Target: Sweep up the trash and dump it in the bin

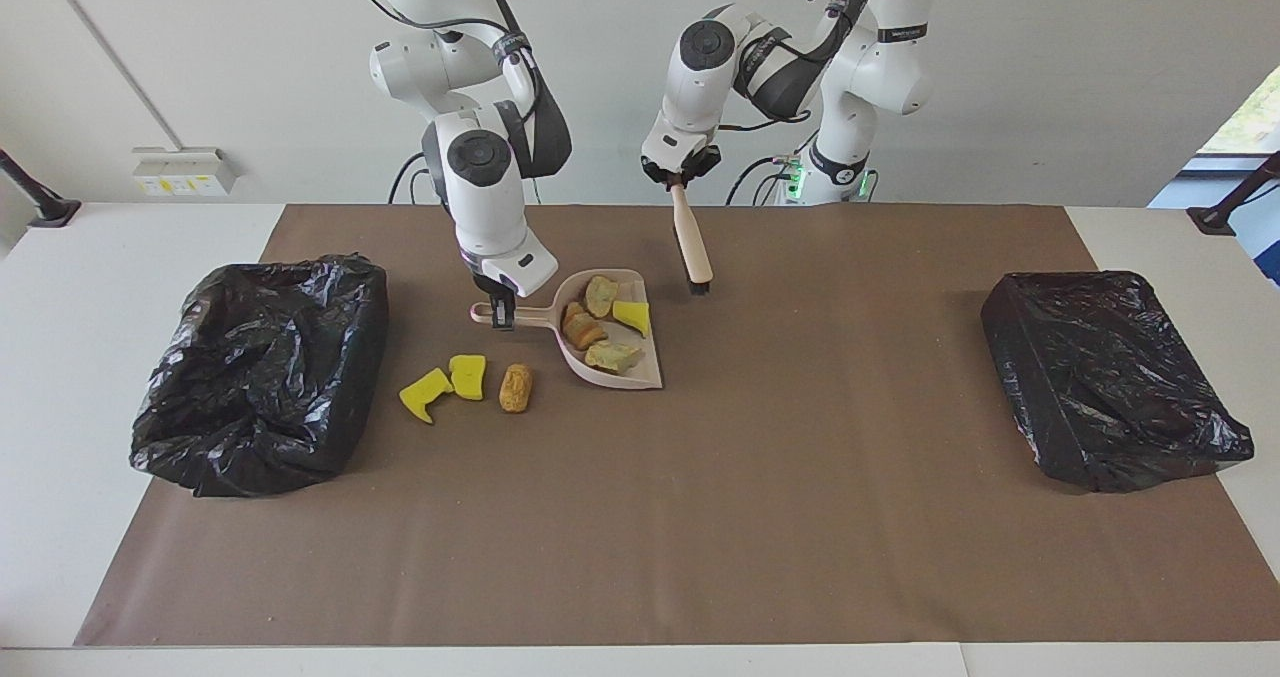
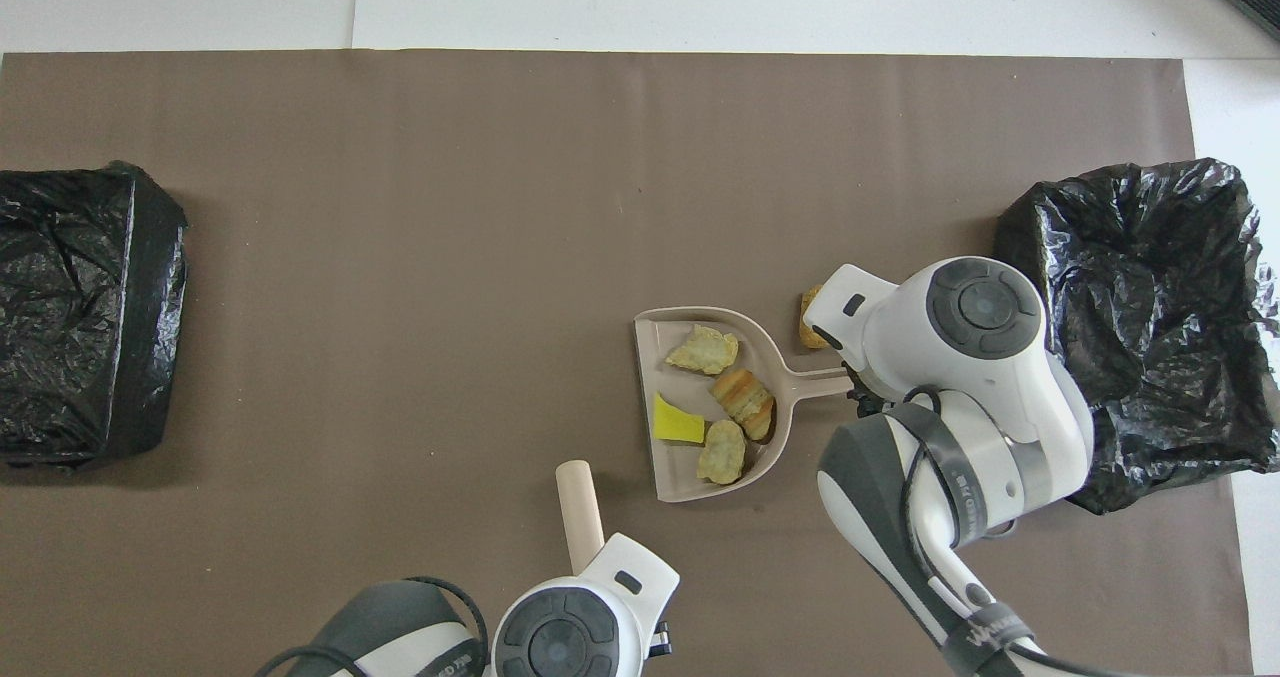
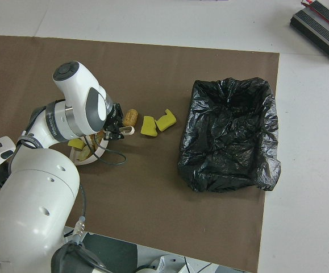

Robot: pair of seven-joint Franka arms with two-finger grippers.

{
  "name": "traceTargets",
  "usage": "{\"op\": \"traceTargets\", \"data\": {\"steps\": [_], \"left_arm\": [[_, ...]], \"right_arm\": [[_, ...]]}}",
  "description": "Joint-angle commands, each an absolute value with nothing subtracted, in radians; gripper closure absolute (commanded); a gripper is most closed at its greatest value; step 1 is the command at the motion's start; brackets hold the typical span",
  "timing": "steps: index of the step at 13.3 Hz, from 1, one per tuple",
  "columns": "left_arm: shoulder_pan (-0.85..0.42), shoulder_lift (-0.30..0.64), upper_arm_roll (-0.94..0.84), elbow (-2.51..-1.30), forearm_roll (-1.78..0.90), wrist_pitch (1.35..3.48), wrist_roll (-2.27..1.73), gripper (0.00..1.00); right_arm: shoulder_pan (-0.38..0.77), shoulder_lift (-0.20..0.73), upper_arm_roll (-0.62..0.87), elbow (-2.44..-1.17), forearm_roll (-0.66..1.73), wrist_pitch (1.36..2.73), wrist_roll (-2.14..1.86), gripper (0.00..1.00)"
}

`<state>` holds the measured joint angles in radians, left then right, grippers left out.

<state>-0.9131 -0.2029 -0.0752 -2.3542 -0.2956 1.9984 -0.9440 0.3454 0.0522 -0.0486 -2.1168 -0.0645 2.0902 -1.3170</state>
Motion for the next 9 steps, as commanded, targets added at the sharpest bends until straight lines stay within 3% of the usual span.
{"op": "traceTargets", "data": {"steps": [1, 9], "left_arm": [[-0.943, -0.236, -0.145, -2.463, -0.290, 2.142, -1.011, 1.00], [-0.986, -0.219, -0.212, -2.530, -0.290, 2.298, -1.055, 1.00]], "right_arm": [[0.282, 0.012, -0.041, -2.080, -0.072, 2.030, -1.361, 1.00], [0.077, -0.018, -0.043, -1.933, -0.071, 1.945, -1.377, 1.00]]}}
